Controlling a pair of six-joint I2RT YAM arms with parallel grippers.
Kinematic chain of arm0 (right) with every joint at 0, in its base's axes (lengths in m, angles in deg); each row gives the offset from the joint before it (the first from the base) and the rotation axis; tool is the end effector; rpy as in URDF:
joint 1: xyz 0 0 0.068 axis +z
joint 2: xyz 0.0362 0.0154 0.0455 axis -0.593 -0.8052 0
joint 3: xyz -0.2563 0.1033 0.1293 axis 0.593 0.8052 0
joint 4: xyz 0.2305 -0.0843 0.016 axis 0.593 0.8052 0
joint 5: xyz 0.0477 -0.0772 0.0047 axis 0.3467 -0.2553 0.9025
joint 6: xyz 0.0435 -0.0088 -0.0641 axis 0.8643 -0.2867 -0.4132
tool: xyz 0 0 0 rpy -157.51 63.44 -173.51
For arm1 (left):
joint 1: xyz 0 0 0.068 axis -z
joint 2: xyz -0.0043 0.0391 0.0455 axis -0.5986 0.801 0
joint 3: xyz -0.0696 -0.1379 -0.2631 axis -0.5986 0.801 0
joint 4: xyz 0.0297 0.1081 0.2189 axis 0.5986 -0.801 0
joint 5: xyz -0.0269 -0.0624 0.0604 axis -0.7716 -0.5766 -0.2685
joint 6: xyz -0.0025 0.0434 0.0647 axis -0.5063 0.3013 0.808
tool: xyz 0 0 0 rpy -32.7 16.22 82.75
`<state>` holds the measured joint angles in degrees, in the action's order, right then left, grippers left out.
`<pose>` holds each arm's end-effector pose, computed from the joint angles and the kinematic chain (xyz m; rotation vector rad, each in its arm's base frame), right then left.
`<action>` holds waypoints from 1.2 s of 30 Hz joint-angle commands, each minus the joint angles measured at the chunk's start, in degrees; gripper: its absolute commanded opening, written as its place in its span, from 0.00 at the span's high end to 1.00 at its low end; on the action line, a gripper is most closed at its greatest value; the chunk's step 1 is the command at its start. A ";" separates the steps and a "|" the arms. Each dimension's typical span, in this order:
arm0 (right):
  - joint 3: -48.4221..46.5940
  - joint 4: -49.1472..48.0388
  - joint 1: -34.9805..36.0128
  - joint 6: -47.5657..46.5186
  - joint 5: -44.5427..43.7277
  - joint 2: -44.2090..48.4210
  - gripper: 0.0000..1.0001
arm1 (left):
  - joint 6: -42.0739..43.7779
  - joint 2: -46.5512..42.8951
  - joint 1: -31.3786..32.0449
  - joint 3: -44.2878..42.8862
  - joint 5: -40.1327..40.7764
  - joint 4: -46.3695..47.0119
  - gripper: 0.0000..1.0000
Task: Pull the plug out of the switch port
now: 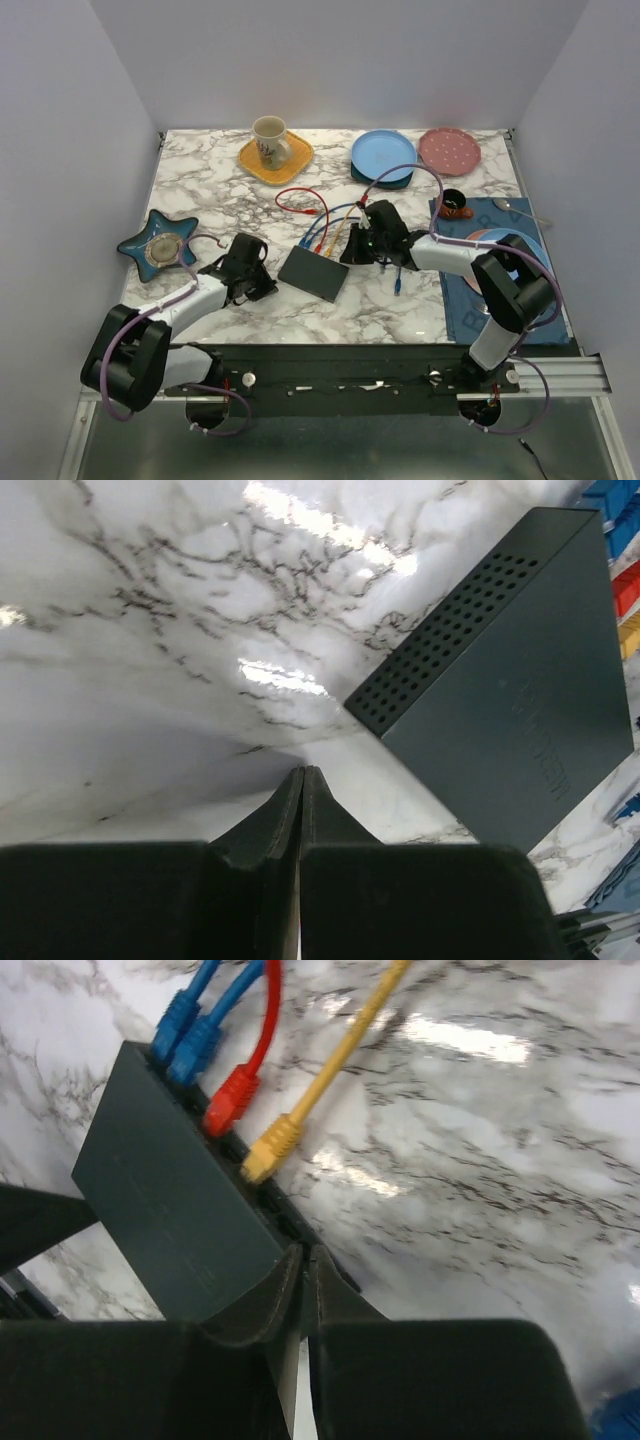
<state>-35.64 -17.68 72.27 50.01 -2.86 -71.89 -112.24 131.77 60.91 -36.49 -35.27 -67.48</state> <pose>0.2816 0.2229 0.1851 -0.2183 2.4674 0.8254 0.1832 -0.0850 0.1655 -0.7386 2.5738 -0.5526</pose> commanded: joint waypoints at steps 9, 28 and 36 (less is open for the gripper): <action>-2.85 4.41 10.59 -0.25 -2.42 -3.67 0.87 | 2.35 7.06 0.73 -4.17 -2.46 1.98 0.93; -8.56 13.64 5.59 -1.91 -15.96 -0.50 0.99 | 1.03 3.11 0.73 -2.07 -0.62 0.04 0.91; -5.76 12.85 5.58 -1.21 -12.28 -4.82 0.99 | 1.38 3.10 0.73 -2.94 -1.40 -0.14 0.90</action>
<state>-43.18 -6.01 77.36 48.46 -16.98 -75.81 -111.02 135.33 61.28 -39.09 -36.71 -66.58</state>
